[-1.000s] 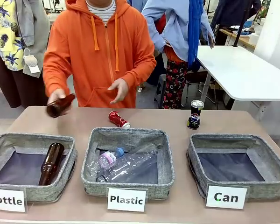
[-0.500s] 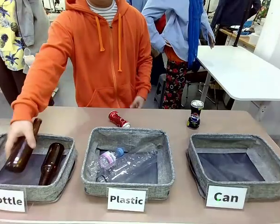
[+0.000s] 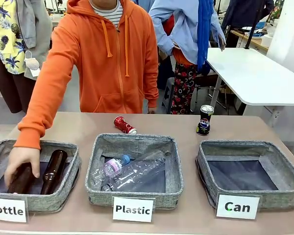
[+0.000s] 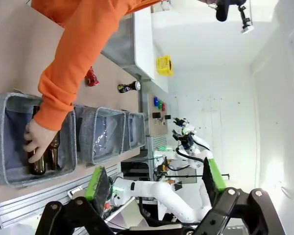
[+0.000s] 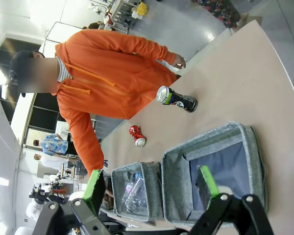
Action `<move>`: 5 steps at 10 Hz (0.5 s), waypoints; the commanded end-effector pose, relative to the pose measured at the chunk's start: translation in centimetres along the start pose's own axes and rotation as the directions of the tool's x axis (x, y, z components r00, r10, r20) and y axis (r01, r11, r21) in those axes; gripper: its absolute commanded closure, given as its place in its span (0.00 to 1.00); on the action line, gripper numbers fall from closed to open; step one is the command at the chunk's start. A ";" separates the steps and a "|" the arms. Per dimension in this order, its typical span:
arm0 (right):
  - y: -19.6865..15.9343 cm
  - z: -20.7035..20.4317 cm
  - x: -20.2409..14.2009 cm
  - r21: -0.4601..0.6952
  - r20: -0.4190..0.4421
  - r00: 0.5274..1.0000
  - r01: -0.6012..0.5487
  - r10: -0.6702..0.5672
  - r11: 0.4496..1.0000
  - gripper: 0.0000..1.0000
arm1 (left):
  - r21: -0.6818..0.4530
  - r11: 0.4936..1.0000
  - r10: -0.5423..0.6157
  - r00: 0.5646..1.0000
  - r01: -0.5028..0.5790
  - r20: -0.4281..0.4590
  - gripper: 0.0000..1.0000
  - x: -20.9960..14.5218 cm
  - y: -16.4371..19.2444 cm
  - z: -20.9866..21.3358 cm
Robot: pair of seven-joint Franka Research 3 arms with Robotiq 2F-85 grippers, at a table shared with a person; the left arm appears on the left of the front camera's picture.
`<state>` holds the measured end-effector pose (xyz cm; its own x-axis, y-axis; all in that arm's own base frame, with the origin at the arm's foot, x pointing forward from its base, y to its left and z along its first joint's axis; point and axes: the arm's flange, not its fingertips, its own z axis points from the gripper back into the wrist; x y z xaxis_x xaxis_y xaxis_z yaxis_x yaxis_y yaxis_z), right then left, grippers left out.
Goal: Sort the can waste into the basket.
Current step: Pick up the can waste from the table and place it in the right Fabric basket.
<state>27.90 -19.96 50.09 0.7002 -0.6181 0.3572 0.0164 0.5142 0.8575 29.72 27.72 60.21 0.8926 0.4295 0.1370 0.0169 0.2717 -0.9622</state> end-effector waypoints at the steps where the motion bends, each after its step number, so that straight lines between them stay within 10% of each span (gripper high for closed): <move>1: 0.0 -0.2 0.2 0.030 0.019 1.000 -0.022 0.022 0.999 0.00 | 0.109 0.994 0.033 0.999 -0.030 -0.025 0.00 0.8 -2.1 -3.3; 5: 0.0 -0.2 0.2 0.030 0.019 1.000 -0.022 0.022 0.999 0.00 | 0.247 0.969 0.044 0.996 -0.024 -0.077 0.00 2.8 -4.4 -7.5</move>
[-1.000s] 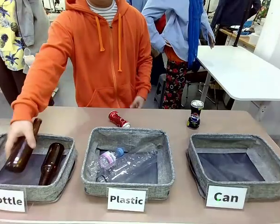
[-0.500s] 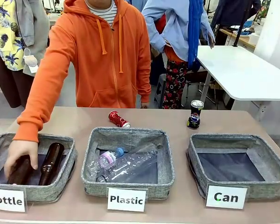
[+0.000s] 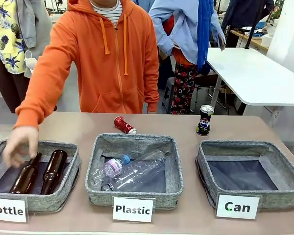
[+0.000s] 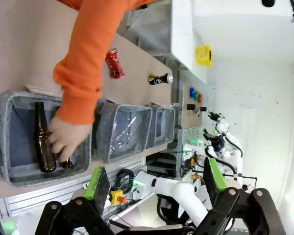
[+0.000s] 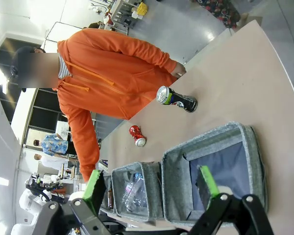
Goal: Sort the can waste into the basket.
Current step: Pick up the can waste from the table and place it in the right Fabric basket.
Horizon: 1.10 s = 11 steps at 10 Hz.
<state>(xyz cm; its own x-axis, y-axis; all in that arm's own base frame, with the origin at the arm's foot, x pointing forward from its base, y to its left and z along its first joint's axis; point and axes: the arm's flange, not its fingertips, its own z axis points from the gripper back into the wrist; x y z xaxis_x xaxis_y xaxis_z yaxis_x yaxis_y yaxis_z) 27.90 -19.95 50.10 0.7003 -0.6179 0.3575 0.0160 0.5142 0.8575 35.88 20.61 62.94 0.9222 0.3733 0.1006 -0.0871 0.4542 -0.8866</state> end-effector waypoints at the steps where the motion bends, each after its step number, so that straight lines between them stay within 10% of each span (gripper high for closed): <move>1: -0.1 -0.2 0.2 0.030 0.019 1.000 -0.022 0.022 0.999 0.00 | 0.019 0.999 0.027 0.999 -0.027 -0.016 0.00 0.2 0.2 0.4; 5: -0.1 -0.2 0.2 0.030 0.019 1.000 -0.022 0.022 0.999 0.00 | 0.089 0.996 -0.001 1.000 0.002 -0.006 0.00 0.0 -2.2 -4.0; 11: -0.1 -0.2 0.2 0.030 0.019 1.000 -0.022 0.022 0.999 0.00 | 0.476 0.879 -0.119 0.981 0.032 0.154 0.00 -2.4 -10.5 -31.0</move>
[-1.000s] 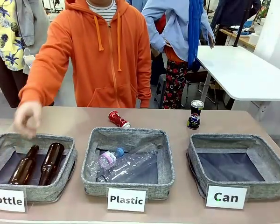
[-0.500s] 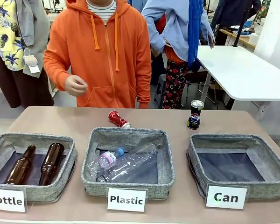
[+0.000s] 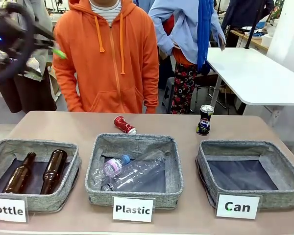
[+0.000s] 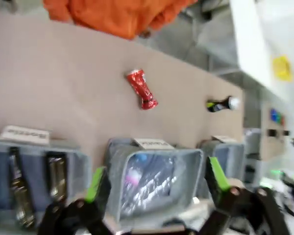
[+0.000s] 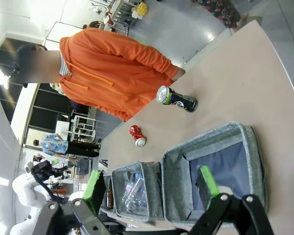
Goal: Sort the can waste into the basket.
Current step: Pick up the can waste from the table and place it in the right Fabric basket.
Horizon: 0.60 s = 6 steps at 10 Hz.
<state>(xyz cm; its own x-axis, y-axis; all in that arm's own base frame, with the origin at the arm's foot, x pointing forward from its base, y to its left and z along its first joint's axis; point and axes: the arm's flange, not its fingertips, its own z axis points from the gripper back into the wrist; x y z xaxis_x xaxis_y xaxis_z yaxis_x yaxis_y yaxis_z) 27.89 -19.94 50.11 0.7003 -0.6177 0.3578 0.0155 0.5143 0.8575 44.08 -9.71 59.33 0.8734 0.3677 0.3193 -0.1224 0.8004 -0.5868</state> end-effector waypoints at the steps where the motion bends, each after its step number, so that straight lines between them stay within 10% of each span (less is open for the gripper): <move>1: -0.1 -0.2 0.2 0.030 0.019 1.000 -0.022 0.021 0.999 0.00 | 0.063 0.983 0.166 0.981 -0.173 0.099 0.00 1.1 -1.9 -5.8; 6: -0.1 -0.2 0.2 0.030 0.019 1.000 -0.022 0.021 0.999 0.00 | 0.197 0.979 0.057 0.998 -0.055 -0.007 0.00 -1.8 -10.1 -19.6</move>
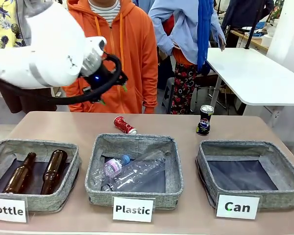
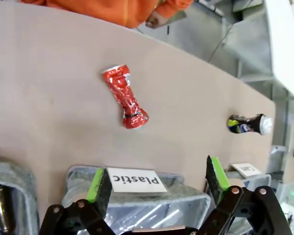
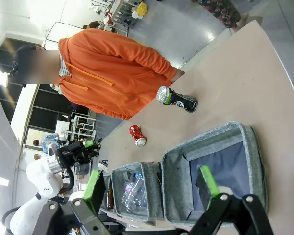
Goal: Sort the can waste into the basket.
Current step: Pick up the can waste from the table and place it in the right Fabric basket.
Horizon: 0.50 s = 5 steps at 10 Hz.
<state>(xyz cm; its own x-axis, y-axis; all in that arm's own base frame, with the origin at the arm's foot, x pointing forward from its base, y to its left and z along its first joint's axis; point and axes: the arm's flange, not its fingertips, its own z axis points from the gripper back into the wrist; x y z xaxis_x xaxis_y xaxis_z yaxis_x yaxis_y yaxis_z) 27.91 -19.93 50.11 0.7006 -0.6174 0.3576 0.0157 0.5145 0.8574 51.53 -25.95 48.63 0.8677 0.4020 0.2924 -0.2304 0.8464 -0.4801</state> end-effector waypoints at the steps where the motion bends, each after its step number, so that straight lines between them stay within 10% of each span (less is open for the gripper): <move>1: -0.1 -0.2 0.2 0.030 0.020 1.000 -0.022 0.021 0.999 0.00 | 0.038 0.999 -0.002 0.998 0.004 -0.061 0.00 0.7 -2.7 -1.1; 5: -0.1 -0.2 0.2 0.030 0.020 1.000 -0.022 0.021 0.999 0.00 | 0.016 1.000 -0.010 1.000 0.011 -0.029 0.00 -0.2 -1.0 -1.3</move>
<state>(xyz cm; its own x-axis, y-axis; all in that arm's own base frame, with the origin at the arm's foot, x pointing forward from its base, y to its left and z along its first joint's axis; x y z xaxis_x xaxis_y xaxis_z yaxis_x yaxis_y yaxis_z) 27.91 -19.93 50.11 0.7007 -0.6173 0.3577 0.0157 0.5145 0.8573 52.80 -27.67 48.02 0.8916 0.3774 0.2503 -0.2334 0.8567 -0.4600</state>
